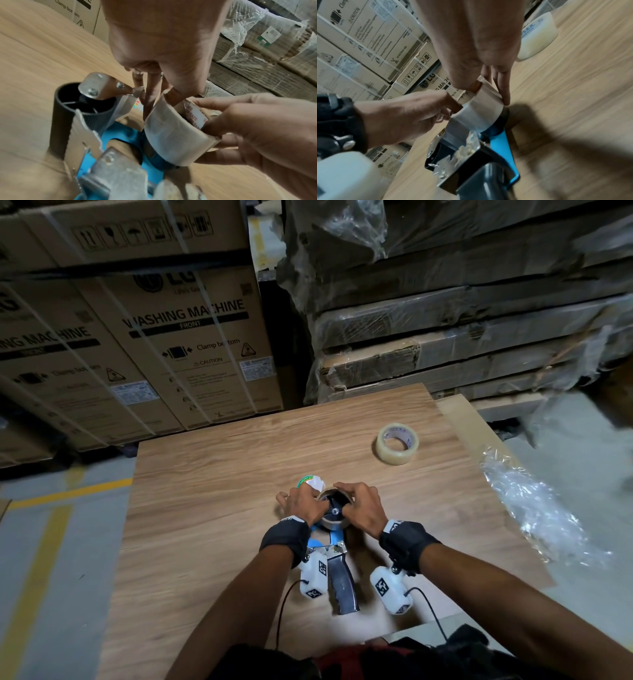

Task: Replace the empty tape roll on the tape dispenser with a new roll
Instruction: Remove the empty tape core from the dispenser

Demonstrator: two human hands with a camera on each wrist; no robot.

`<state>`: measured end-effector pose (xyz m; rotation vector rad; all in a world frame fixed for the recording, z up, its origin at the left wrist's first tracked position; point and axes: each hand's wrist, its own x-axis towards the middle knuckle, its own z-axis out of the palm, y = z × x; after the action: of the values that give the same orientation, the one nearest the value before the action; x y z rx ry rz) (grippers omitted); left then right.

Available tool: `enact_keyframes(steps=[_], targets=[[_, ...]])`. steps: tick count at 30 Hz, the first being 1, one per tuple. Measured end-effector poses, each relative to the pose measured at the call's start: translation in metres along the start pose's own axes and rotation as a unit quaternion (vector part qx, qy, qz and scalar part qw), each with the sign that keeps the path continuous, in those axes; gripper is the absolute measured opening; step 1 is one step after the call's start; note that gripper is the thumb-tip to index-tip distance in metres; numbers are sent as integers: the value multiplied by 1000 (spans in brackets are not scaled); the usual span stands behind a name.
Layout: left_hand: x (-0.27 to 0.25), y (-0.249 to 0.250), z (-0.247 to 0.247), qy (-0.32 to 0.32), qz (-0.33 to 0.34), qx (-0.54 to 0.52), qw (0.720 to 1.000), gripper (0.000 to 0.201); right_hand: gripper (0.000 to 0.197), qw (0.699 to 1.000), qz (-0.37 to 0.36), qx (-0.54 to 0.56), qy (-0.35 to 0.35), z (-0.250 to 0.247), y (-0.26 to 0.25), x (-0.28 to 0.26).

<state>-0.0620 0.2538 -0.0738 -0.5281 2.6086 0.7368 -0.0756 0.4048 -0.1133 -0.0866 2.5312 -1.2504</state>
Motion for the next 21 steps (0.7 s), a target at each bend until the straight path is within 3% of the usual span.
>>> enact_keyframes(steps=[3, 6, 7, 11, 13, 17, 21], targets=[[0, -7, 2, -8, 10, -4, 1000, 34, 70, 998, -19, -8, -54, -9, 5, -1], [-4, -12, 2, -9, 14, -45, 999, 34, 94, 992, -51, -9, -117, -16, 8, -5], [-4, -14, 4, -8, 23, -57, 998, 34, 98, 991, -64, -23, -117, -17, 9, -5], [-5, -23, 19, -40, 67, -68, 995, 56, 59, 993, -80, -33, -75, -18, 6, -2], [-4, -27, 25, -57, 87, -69, 992, 66, 55, 994, -80, -26, -76, -19, 5, -1], [-9, -31, 27, -54, 136, -32, 989, 94, 66, 993, -100, -6, -68, -17, 9, -4], [-6, -40, 33, -43, 145, -18, 988, 109, 90, 994, -101, 21, -34, -11, 10, -9]])
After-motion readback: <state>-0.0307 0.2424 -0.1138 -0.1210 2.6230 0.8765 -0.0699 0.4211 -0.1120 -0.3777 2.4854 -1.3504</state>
